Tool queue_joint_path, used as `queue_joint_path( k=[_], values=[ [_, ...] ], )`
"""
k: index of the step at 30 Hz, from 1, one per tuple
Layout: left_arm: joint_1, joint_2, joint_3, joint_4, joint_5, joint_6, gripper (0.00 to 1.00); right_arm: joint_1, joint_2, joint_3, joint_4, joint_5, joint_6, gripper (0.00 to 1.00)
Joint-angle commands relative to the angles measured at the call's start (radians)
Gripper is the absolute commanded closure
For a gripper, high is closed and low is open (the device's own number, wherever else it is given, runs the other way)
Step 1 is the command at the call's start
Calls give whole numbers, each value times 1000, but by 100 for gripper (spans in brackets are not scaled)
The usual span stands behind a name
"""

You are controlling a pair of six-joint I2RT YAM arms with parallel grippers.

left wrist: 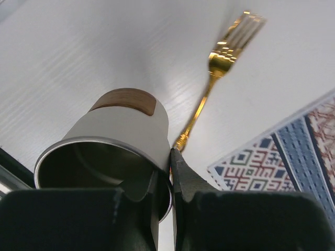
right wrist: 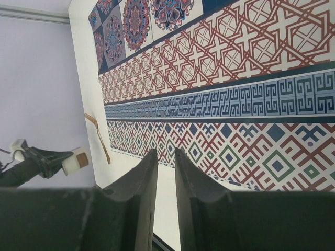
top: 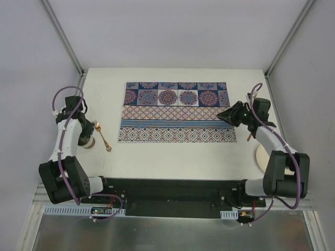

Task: Set the dinner table for one person
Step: Pick up the cup at the corner of the board, then place the cup on the napkin.

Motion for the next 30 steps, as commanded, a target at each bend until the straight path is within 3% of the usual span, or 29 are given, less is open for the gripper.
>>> queue_joint_path(
  k=[1,3,8,15,23,30],
  values=[
    [-125,-74,178,-29,-40,124,100,-7,23,-6,59,-9,14,78],
    [-210,-71,222,-32,-34,170,100,1,33,0,61,-9,12,78],
    [-335,3,348,5,157,299,100,36,56,38,35,-23,-17,78],
    [-545,261,494,-16,380,573,100,55,73,121,-40,-14,-44,78],
    [-826,495,663,-75,375,762,100,96,151,282,-114,12,-58,76],
    [-1044,629,792,-130,352,892,100,125,322,505,-316,29,-147,76]
  ],
)
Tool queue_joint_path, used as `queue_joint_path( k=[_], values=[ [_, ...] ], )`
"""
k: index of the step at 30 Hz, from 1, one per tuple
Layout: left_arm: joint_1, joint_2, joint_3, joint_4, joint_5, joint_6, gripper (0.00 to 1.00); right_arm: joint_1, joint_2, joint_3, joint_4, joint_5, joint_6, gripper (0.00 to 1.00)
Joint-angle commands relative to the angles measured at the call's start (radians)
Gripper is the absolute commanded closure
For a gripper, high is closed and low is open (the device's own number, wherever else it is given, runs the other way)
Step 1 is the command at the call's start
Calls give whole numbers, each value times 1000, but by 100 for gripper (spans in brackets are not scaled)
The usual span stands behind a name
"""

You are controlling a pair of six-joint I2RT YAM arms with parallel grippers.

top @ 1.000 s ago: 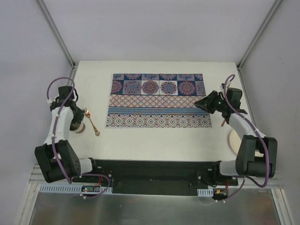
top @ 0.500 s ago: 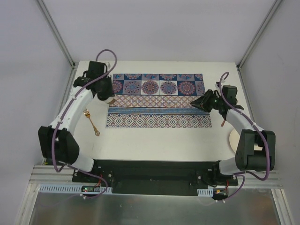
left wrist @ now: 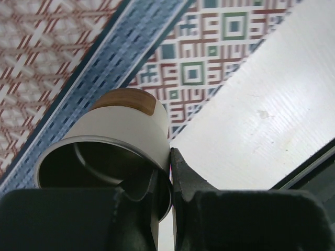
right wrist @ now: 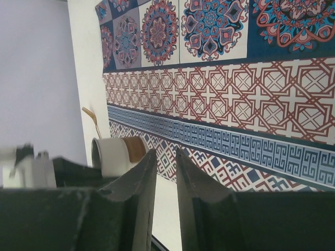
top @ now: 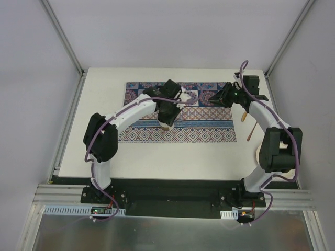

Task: Set the dinner table for one person
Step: Place the cup on the napkin.

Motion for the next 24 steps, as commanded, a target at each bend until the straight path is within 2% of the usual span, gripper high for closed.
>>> queue_joint_path(
  k=[1,7,11,15,19,24],
  values=[
    [-94,35,88,-47,-9,130,100,12,65,120,-151,24,-84,76],
    [-153,75,122,-54,-55,144,100,10,126,171,-205,-12,-110,75],
    [-193,41,128,-54,-85,170,100,13,181,215,-222,-58,-114,74],
    [-208,16,114,-55,-95,210,100,39,249,338,-404,-67,-225,73],
    [-237,-19,96,-60,-88,242,100,70,244,343,-412,-139,-234,72],
    [-285,-115,36,-77,-54,336,100,93,238,389,-496,-136,-283,71]
  ],
)
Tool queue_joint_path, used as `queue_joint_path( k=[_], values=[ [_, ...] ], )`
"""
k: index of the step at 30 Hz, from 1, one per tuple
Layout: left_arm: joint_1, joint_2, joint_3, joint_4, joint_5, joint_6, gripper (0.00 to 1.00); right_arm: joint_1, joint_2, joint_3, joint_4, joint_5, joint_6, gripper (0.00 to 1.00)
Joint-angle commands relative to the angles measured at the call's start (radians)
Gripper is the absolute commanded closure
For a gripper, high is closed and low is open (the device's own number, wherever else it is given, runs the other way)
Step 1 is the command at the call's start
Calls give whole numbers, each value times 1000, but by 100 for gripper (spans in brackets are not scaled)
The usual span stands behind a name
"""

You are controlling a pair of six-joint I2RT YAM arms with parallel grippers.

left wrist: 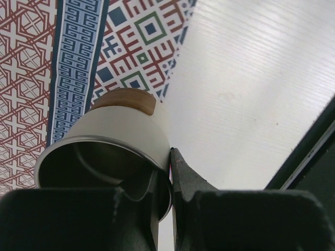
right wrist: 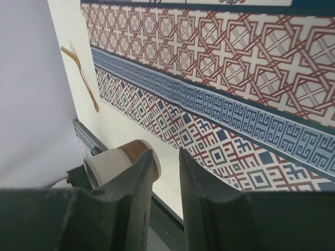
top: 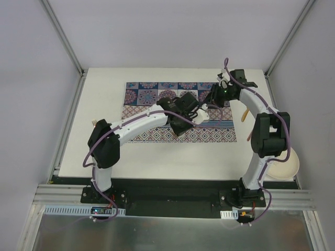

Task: Set the dinner table for one person
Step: Place the cup on the napkin.

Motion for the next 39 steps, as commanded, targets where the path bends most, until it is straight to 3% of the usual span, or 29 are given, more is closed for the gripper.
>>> queue_joint_path(
  k=[1,7,10,11,13,18,23,28,33,39],
  values=[
    [-37,-159,-42,-38,28,122,100,29,-27,86,-124,-36,-98,71],
    [-36,-263,-41,-56,88,265,100,72,15,299,-418,30,-302,69],
    [-36,-251,32,-120,160,333,100,75,86,524,-631,29,-466,66],
    [-36,-230,52,-140,165,345,100,78,138,675,-761,33,-505,65],
    [-33,-207,91,-174,192,369,100,98,173,781,-866,96,-608,65],
    [-31,-81,157,-286,229,370,100,121,49,559,-816,111,-671,62],
    [-31,-21,174,-294,281,367,100,151,-3,415,-758,145,-630,64],
    [-20,25,194,-291,294,377,100,174,-101,167,-614,141,-565,64],
    [-19,76,250,-289,294,379,100,190,-155,91,-560,156,-524,64],
    [-17,134,318,-289,292,383,100,216,-132,151,-570,164,-501,64]
  ],
)
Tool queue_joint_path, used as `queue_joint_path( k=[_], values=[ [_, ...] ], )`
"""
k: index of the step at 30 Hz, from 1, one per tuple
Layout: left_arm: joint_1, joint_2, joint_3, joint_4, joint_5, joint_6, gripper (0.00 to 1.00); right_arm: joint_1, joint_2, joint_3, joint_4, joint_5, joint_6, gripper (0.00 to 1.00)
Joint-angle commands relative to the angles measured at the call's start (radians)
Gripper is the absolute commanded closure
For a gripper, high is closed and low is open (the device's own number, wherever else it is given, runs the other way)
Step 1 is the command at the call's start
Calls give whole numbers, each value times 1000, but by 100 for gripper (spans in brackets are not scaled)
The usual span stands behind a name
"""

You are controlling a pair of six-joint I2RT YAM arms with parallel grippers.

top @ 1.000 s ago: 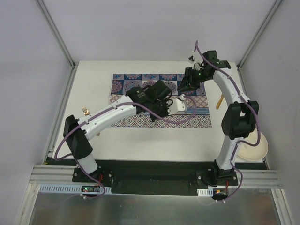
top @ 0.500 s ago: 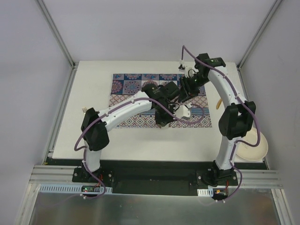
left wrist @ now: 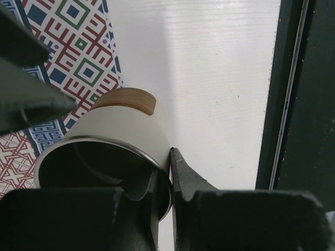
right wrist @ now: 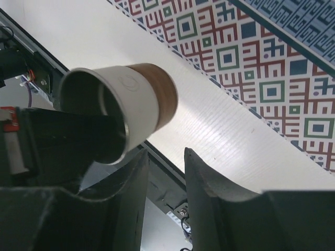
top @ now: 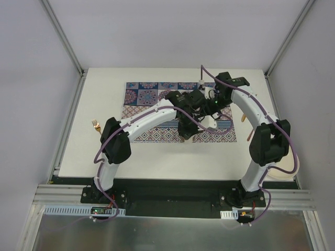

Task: Set the dinner table for one person
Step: Place the cup on the napkin.

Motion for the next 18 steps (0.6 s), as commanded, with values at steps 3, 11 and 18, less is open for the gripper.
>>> queue_joint_path(
  k=[3,11,18],
  values=[
    [9,30,76,-20,32,29,100,34,-8,90,-4,16,28,64],
    [9,38,96,-20,10,31,100,74,36,111,7,19,48,64],
    [11,39,99,-20,1,34,100,111,50,98,32,8,71,64]
  ],
)
